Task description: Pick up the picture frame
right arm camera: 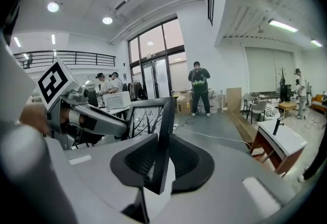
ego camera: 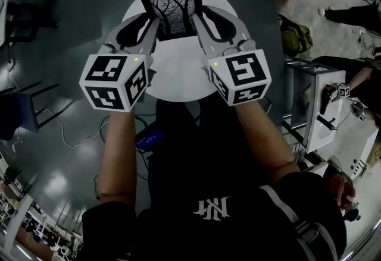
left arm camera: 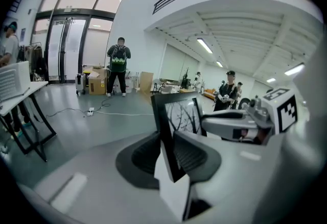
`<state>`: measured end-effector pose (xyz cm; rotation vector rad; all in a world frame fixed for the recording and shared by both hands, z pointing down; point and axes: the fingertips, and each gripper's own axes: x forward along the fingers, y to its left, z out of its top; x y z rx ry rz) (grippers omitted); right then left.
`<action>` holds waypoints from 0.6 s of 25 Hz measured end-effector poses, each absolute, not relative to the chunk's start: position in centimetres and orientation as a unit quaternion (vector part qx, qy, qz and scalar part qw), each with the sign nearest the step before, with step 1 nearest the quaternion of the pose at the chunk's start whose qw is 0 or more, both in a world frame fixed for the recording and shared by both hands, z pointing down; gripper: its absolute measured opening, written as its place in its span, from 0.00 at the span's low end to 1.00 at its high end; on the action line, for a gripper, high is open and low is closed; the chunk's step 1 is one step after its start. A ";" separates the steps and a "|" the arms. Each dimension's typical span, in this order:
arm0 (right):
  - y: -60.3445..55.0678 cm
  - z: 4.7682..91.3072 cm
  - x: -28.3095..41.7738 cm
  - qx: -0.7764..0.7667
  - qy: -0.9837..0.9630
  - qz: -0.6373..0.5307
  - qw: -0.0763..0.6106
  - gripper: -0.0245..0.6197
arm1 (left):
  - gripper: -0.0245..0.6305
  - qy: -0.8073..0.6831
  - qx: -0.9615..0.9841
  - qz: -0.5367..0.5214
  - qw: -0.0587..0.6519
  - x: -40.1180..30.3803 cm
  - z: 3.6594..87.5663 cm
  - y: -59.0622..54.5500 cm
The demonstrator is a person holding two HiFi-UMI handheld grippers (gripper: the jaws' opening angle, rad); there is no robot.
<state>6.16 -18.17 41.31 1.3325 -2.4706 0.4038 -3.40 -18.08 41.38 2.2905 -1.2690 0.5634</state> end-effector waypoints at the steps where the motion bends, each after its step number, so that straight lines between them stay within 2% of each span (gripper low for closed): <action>1: -18.3 40.1 6.1 0.465 -0.863 0.133 0.147 0.14 | 0.16 -0.464 0.834 0.200 0.222 -3.4 40.2 -18.1; 15: -16.4 25.6 6.3 0.463 -0.882 0.035 0.080 0.14 | 0.16 -0.505 0.843 0.140 0.120 -3.4 25.4 -16.9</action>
